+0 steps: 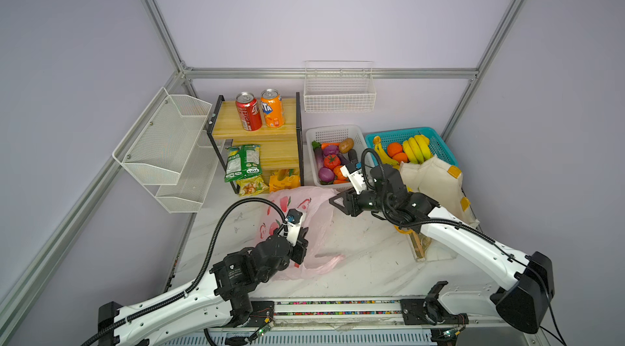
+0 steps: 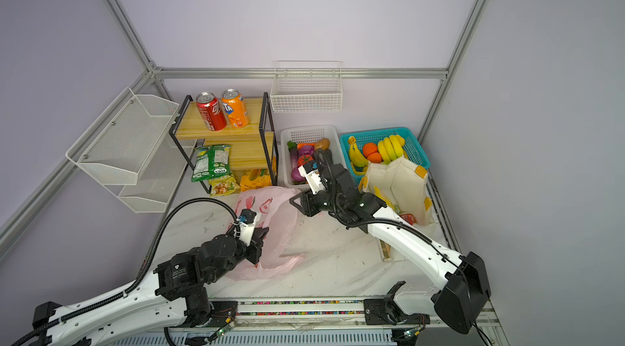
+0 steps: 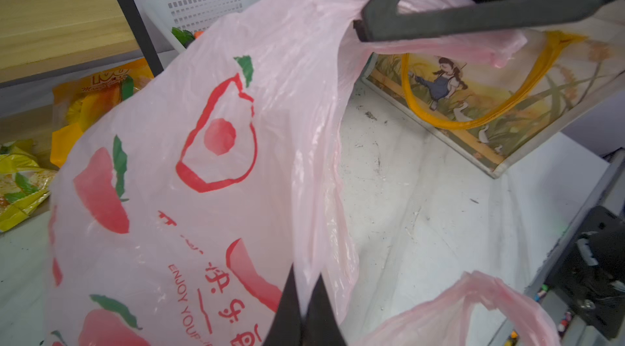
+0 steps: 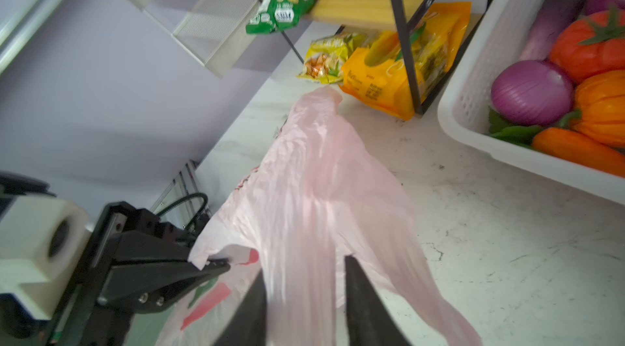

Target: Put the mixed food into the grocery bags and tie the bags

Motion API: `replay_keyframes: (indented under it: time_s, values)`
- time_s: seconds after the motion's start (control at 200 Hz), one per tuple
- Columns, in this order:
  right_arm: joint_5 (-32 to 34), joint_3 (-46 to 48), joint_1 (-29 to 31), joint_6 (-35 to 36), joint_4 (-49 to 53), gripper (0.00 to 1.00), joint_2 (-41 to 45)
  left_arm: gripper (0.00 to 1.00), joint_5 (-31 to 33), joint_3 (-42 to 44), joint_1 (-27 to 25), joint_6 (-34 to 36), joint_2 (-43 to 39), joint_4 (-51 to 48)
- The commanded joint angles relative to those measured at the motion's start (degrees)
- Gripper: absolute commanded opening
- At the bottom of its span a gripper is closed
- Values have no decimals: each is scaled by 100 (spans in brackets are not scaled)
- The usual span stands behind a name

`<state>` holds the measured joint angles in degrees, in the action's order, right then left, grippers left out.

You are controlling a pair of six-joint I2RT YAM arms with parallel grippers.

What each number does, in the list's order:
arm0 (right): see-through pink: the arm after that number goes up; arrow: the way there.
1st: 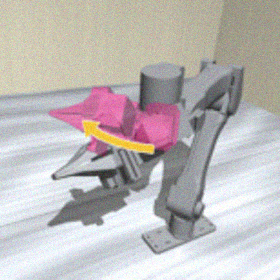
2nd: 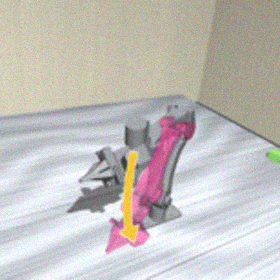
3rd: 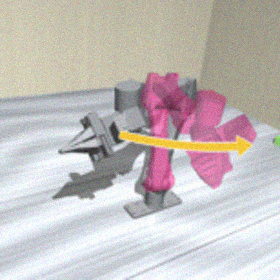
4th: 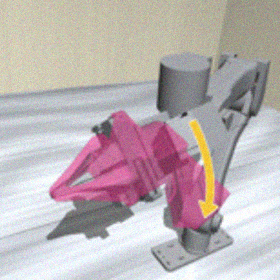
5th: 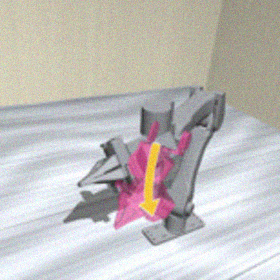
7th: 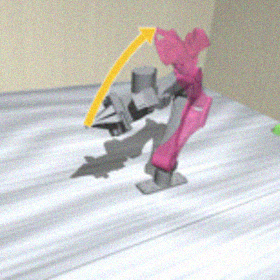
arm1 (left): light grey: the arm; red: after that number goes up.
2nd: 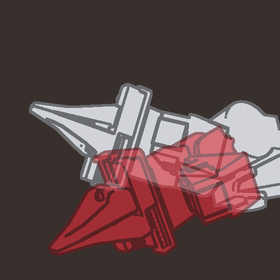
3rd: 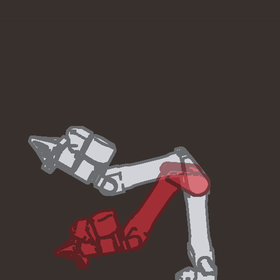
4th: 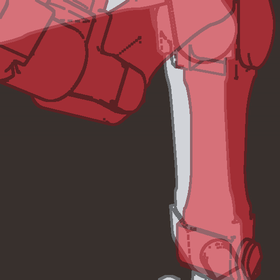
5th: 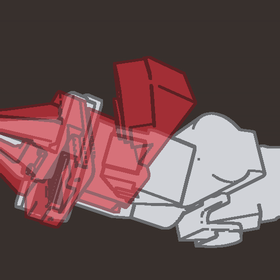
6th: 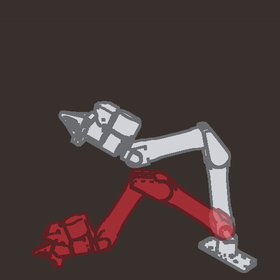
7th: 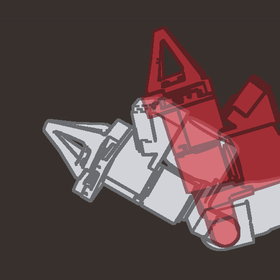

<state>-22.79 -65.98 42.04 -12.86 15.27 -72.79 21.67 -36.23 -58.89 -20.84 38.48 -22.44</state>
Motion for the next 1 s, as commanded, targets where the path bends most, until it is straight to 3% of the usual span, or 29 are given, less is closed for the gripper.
replay_keyframes:
  time_s: [0.0, 0.135, 0.235, 0.41, 0.5, 0.55, 0.65, 0.825, 0.9, 0.995]
  values:
    - [958, -382, -21, 837, 390, 54, 433, 0, -1518, -1152, 527, -214, 27, -73]
    - [1391, -611, -21, 1526, 496, 66, 875, 0, -2557, -1883, 1215, -431, 433, -422]
    - [1322, -432, -21, 1944, 261, 78, 1366, 0, -3346, -2267, 1644, -552, 749, -511]
    - [1521, 180, -21, 2253, -272, 92, 2236, 0, -4183, -2736, 2280, -491, 1151, -786]
    - [2371, 457, -25, 1969, -556, 94, 2492, 0, -4525, -2757, 2595, -621, 1248, -741]
    - [2489, 605, -21, 1732, -560, 94, 2539, 0, -4670, -2684, 2731, -757, 1252, -610]
    - [1993, 1181, -21, 1083, -936, 95, 2702, 0, -4944, -2411, 2922, -1172, 1215, -187]
    - [625, 2511, 37, -768, -2699, 96, 2463, 0, -5083, -1970, 2980, -1636, 1189, 421]
    - [602, 2743, 224, -1112, -3253, 96, 2215, 0, -5127, -1818, 2982, -1734, 1193, 612]
    - [1107, 2695, 335, -1197, -3241, 94, 1889, 0, -5190, -1709, 2980, -1758, 1215, 721]
